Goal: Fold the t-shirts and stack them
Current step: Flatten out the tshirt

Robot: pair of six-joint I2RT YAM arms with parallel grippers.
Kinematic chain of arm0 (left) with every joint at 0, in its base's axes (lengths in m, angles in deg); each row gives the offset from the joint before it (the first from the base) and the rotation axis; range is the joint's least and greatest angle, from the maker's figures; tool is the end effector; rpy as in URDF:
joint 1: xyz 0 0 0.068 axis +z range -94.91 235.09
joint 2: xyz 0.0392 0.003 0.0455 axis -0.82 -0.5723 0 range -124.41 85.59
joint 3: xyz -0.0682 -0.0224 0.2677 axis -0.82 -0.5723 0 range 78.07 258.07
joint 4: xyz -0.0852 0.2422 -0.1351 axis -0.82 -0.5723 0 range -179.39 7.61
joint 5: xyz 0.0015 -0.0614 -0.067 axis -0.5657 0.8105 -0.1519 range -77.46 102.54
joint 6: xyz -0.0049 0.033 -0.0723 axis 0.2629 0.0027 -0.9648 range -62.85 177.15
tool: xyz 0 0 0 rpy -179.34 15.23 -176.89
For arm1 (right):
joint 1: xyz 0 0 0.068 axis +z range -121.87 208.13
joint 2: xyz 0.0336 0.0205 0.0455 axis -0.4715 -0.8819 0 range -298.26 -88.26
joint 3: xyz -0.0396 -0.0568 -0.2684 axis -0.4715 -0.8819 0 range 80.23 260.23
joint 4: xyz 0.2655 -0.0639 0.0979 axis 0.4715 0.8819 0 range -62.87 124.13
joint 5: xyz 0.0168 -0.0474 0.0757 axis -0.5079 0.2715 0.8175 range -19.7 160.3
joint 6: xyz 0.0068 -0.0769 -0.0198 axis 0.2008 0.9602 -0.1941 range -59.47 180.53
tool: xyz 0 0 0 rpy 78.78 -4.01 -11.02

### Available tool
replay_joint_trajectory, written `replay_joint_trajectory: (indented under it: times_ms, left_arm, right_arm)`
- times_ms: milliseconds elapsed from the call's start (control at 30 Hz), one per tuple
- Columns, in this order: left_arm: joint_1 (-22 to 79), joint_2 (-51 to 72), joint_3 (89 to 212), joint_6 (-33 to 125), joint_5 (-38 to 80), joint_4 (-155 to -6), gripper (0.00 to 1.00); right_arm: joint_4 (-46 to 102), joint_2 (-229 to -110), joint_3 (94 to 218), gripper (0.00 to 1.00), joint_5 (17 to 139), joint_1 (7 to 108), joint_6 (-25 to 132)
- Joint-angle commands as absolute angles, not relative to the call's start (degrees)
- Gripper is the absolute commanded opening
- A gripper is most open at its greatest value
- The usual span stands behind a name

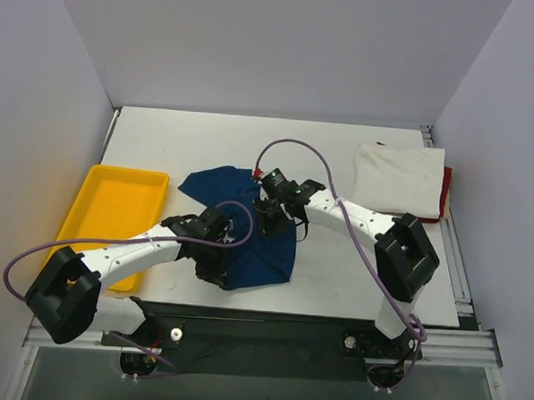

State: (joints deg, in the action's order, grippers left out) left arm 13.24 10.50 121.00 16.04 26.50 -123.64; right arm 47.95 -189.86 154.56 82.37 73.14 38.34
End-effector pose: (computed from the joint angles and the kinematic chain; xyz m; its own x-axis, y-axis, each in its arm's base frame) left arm 0.1797 -0.1832 0.1425 -0.9973 0.0367 -0.0632 0.0572 0.9304 -0.3619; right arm 0.3011 0.3217 0.1987 -0.7857 -0.2634 -0.5597 -0.5330 0.7475 0.3964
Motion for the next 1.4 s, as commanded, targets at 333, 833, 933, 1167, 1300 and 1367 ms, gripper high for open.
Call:
replay_joint_trajectory:
  times_ms: [333,833,933,1167,1300,1367]
  left_arm:
    - [14.92,10.61,117.44,20.14,27.83,-127.21,0.00]
    - [14.75,10.53,117.35,20.76,28.54,-127.48,0.00]
    - [15.27,10.79,117.44,20.41,28.19,-127.56,0.00]
    - [28.26,11.06,123.23,24.44,28.53,-127.57,0.00]
    - [36.97,5.02,131.66,27.34,31.79,-125.28,0.00]
    - [39.00,1.40,142.01,28.66,31.44,-127.20,0.00]
  right_arm:
    - [46.91,-197.86,156.61,0.47,81.11,76.56,34.26]
    - [46.38,-202.87,158.63,0.38,81.55,79.37,33.46]
    - [46.82,-202.61,158.54,0.09,81.03,78.85,33.11]
    - [49.45,-190.69,157.05,0.00,80.67,69.20,30.74]
    - [52.61,-184.25,159.41,0.00,80.93,62.70,31.44]
    - [54.54,-182.57,164.24,0.00,80.85,60.57,33.10]
